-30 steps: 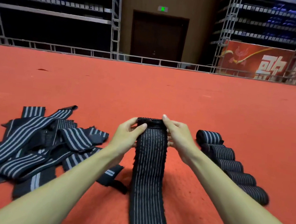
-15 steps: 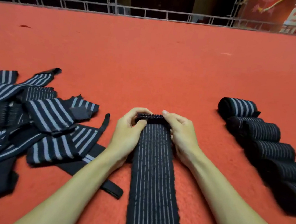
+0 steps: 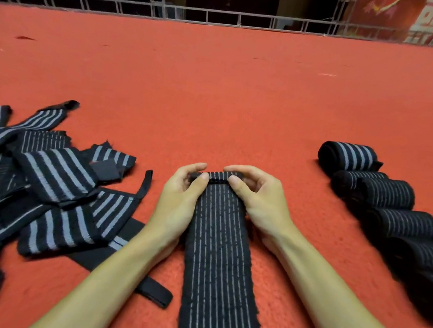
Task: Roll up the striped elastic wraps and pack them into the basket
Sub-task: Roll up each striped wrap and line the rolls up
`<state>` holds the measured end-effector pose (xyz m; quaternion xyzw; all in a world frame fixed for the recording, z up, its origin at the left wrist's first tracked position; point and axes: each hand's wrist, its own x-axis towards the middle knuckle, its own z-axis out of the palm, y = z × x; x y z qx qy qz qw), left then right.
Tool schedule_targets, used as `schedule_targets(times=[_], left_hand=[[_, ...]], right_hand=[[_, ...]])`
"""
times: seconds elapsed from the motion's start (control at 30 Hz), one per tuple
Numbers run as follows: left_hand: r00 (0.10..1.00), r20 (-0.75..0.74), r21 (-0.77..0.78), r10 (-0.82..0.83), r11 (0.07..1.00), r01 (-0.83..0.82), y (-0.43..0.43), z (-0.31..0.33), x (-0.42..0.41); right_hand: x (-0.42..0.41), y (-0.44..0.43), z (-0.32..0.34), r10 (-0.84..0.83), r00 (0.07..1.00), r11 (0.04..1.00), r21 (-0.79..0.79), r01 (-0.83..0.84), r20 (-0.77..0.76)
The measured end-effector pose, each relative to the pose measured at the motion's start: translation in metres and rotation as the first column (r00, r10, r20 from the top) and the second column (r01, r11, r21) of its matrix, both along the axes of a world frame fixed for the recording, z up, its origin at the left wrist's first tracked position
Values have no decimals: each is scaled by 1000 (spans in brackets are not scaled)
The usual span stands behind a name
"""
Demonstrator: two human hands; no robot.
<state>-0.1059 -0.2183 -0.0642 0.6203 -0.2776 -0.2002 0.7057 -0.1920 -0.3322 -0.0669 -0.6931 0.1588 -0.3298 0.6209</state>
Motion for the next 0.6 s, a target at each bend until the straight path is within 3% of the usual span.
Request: schedule_targets(times=[0.17, 0.47, 0.6], left_hand=[[997, -32, -4, -69, 998, 68, 2, -1, -1], [987, 149, -32, -52, 998, 57, 5, -1, 1], [982, 181, -37, -59, 997, 67, 6, 0, -2]], right_hand=[[0, -2, 0, -18, 1000, 1000, -13, 18, 9], [-2, 5, 4, 10, 999, 1000, 4, -10, -39], [-2, 12, 8, -56, 996, 998, 12, 57, -76]])
